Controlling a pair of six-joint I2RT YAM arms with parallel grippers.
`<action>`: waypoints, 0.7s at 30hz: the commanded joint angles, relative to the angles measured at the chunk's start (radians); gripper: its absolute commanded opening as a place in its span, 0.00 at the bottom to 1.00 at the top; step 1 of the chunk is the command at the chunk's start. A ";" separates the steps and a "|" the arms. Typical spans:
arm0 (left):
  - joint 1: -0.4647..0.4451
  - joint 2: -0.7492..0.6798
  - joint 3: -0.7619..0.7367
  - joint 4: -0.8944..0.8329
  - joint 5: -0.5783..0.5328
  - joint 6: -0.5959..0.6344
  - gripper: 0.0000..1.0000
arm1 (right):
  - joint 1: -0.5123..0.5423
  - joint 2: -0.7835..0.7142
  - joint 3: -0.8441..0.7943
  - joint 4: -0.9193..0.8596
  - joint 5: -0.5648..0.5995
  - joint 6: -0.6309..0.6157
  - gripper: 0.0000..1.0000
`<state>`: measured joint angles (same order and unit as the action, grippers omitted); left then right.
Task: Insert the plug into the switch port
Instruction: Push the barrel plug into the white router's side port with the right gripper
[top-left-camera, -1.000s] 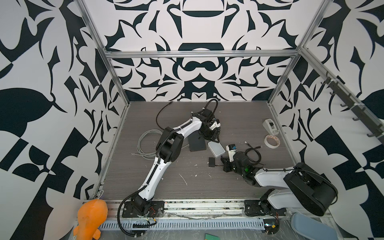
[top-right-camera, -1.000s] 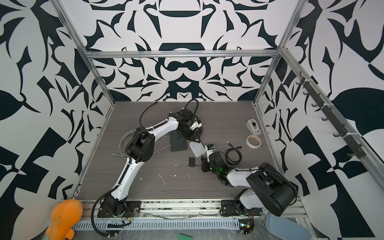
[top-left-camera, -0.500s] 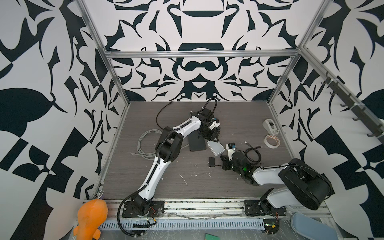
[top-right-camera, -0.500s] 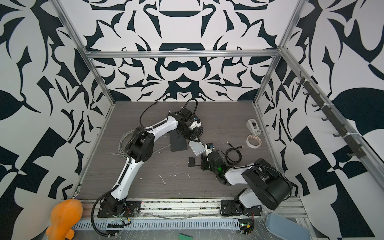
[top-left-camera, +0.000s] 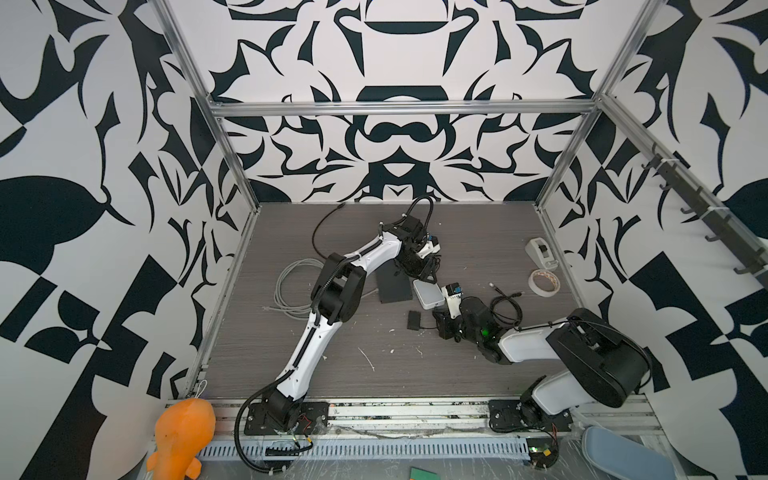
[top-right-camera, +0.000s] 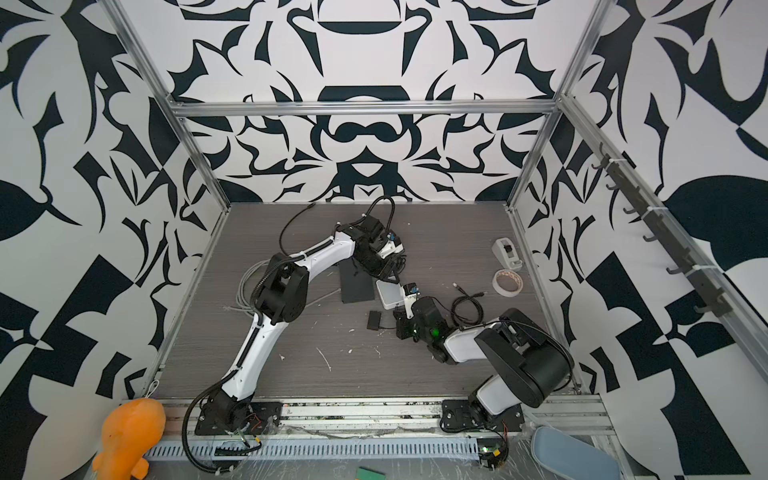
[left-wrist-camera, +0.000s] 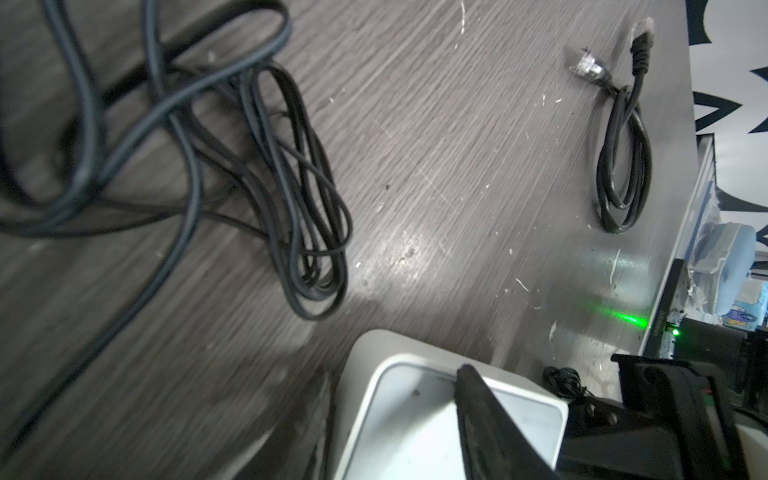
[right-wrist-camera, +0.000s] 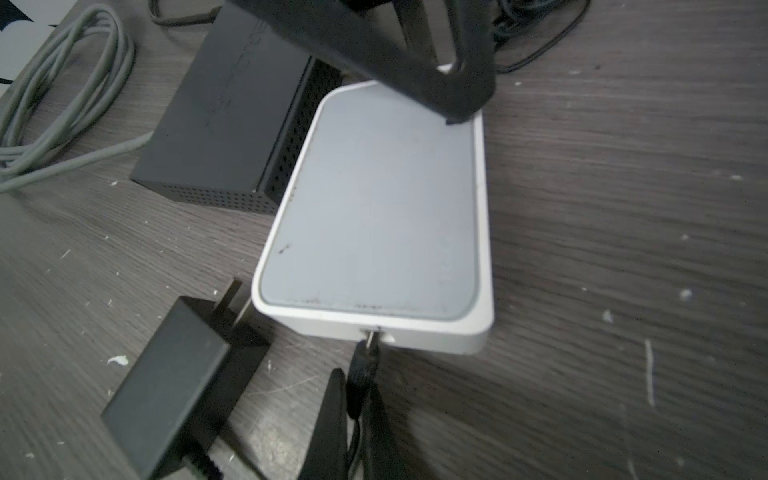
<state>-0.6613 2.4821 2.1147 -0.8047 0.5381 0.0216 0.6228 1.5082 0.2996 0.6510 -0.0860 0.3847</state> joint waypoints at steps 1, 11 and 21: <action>-0.023 0.034 -0.006 -0.080 -0.012 0.056 0.49 | 0.005 0.005 -0.006 -0.124 -0.033 0.019 0.00; -0.021 -0.009 -0.067 0.056 -0.226 0.077 0.49 | 0.004 0.015 0.103 -0.418 -0.080 0.099 0.00; -0.023 0.000 -0.112 0.064 -0.164 0.060 0.48 | 0.003 0.073 0.131 -0.423 -0.021 0.129 0.00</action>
<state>-0.6804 2.4569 2.0647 -0.7025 0.4240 0.0776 0.6228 1.5276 0.4526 0.3893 -0.1356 0.4931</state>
